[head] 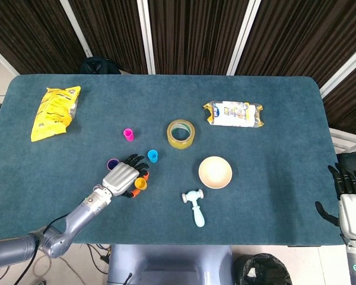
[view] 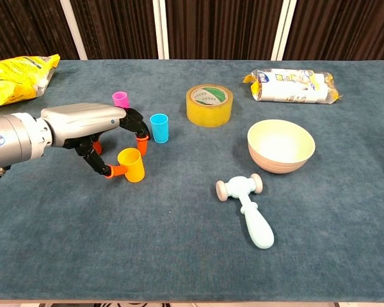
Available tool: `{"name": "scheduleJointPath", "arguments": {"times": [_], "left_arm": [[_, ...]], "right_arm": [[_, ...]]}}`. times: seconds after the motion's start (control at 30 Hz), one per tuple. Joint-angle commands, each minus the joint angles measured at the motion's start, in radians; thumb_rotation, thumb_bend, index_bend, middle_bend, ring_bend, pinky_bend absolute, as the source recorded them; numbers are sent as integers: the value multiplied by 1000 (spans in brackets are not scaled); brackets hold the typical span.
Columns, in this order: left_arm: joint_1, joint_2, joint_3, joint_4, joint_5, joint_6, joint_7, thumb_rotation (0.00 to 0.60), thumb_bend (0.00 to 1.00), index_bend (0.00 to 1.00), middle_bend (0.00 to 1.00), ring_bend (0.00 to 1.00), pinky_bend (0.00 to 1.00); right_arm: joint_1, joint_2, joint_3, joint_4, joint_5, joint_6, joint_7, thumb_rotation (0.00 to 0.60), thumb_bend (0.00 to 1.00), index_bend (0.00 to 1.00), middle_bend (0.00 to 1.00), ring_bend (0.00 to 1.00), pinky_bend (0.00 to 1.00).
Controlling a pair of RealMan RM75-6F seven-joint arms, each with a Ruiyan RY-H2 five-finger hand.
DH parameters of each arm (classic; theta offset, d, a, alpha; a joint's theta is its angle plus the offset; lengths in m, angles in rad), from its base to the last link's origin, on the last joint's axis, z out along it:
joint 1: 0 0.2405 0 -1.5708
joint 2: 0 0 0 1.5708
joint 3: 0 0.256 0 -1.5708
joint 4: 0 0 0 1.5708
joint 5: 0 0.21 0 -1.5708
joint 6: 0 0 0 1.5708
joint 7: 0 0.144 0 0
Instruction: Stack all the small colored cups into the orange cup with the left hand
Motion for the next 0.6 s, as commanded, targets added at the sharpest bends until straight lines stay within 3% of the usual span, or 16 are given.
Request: {"name": "scheduleJointPath", "arguments": {"times": [0.03, 0.33, 0.6], "left_arm": [[0, 0, 0, 0, -2, 4, 4, 600, 351, 462, 213, 0, 2], [13, 33, -18, -21, -12, 45, -6, 600, 363, 475, 216, 0, 2], [48, 146, -48, -103, 4, 131, -25, 600, 361, 462, 216, 0, 2]], "right_arm": [[0, 0, 0, 0, 1, 0, 1, 600, 324, 86, 78, 132, 83], [-1, -2, 1, -1, 3, 0, -2, 600, 325, 86, 78, 132, 84], [1, -8, -2, -4, 3, -5, -15, 600, 324, 86, 78, 132, 84]]}}
